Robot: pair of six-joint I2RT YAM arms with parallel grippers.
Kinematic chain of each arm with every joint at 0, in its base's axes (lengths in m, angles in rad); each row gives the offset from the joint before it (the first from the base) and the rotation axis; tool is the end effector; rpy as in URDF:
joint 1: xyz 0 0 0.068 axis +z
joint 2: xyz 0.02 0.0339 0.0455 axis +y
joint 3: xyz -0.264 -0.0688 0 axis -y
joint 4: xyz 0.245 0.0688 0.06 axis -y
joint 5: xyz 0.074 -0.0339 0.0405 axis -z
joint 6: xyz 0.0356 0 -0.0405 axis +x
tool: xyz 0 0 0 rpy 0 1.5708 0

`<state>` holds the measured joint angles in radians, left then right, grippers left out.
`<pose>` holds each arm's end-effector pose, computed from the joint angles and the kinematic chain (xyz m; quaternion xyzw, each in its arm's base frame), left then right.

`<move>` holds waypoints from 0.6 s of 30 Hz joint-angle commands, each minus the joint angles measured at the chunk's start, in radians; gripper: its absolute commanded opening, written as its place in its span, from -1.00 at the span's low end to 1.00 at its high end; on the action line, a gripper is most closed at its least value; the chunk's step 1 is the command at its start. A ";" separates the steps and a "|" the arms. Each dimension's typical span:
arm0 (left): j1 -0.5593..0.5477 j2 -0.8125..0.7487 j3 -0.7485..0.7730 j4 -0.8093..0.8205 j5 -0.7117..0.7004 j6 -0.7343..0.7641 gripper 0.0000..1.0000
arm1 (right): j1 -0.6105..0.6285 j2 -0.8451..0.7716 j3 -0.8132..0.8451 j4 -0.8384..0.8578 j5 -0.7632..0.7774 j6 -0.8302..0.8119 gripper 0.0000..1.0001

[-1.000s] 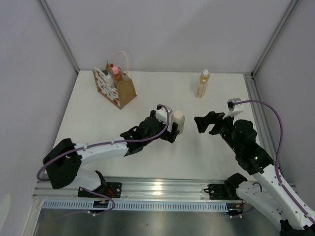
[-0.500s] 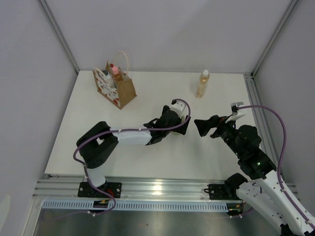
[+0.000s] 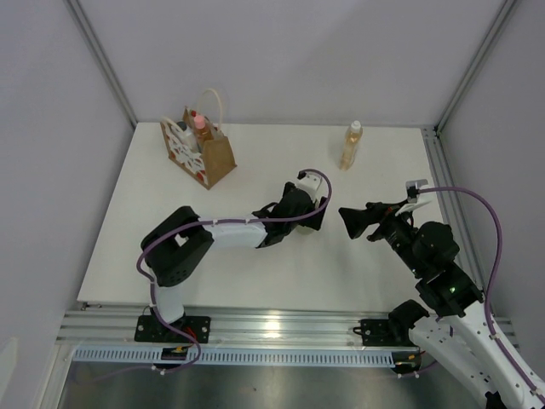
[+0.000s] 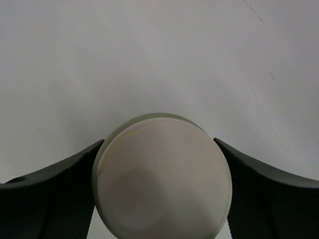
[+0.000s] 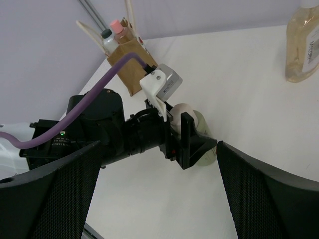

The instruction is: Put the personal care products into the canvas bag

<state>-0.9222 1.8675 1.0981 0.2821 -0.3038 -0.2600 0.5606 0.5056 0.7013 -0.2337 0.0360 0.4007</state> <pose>0.2563 -0.3206 0.1881 0.2015 0.8263 -0.1764 0.4955 0.1084 0.0665 0.3437 -0.0451 0.7190 0.3091 0.6209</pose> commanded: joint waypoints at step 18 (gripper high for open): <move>0.140 -0.159 0.247 -0.314 -0.147 0.033 -0.99 | -0.002 0.007 -0.014 0.045 -0.024 0.021 0.99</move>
<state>-0.8608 1.8568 1.2388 -0.0177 -0.3946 -0.2520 0.5606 0.5076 0.6918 -0.2321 0.0334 0.4118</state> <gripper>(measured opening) 0.725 0.993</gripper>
